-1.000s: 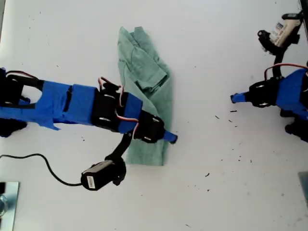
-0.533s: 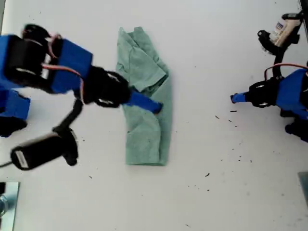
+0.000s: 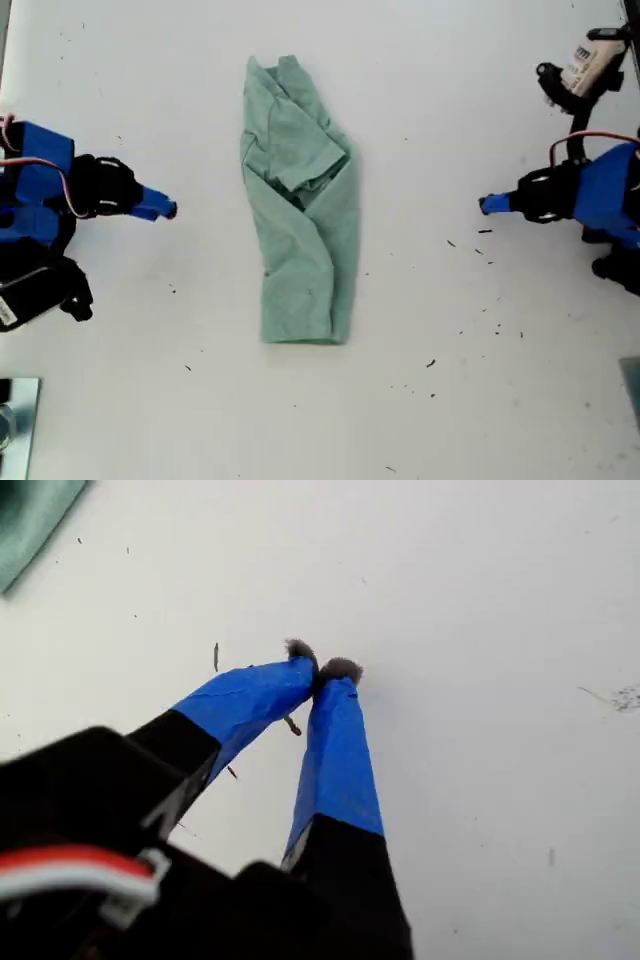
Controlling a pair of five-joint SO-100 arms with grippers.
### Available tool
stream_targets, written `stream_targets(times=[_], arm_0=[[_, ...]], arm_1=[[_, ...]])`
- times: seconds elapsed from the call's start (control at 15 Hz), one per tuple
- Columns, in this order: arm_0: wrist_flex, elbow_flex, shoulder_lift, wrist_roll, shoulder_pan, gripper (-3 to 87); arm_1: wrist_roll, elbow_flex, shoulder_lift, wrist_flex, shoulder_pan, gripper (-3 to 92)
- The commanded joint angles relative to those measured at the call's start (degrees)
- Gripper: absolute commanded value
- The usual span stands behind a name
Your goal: Fold t shirt
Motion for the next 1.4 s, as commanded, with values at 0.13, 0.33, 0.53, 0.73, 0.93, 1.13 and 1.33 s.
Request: stream_targets(times=[0.13,0.33,0.53,0.73,0.93,1.13,1.33], arm_0=[[3.25,-16.44,-6.42,-1.58,4.83,-0.2],[13.8,-57.13,-36.83,0.79,14.33,-0.2],[25.4,-87.28,-61.08,4.31,16.88,24.7],[29.71,-98.0,-72.6,5.8,17.4,31.8],[29.71,-97.65,-79.98,6.5,15.73,33.2],[26.72,-97.73,-87.8,6.68,15.73,33.9],[21.8,-98.44,-94.66,6.59,16.0,34.1]], arm_1=[[7.12,-11.87,-9.14,-2.81,-6.68,2.6],[7.47,-56.34,-56.69,-2.2,-16.52,2.5],[5.1,-97.38,-89.21,5.8,-22.41,12.4],[3.96,-121.55,-107.05,13.27,-25.75,27.3],[6.86,-118.48,-110.21,12.57,-26.02,26.6],[7.82,-118.56,-116.81,10.46,-26.54,27.3],[8.88,-118.83,-124.89,5.89,-27.33,27.3]])
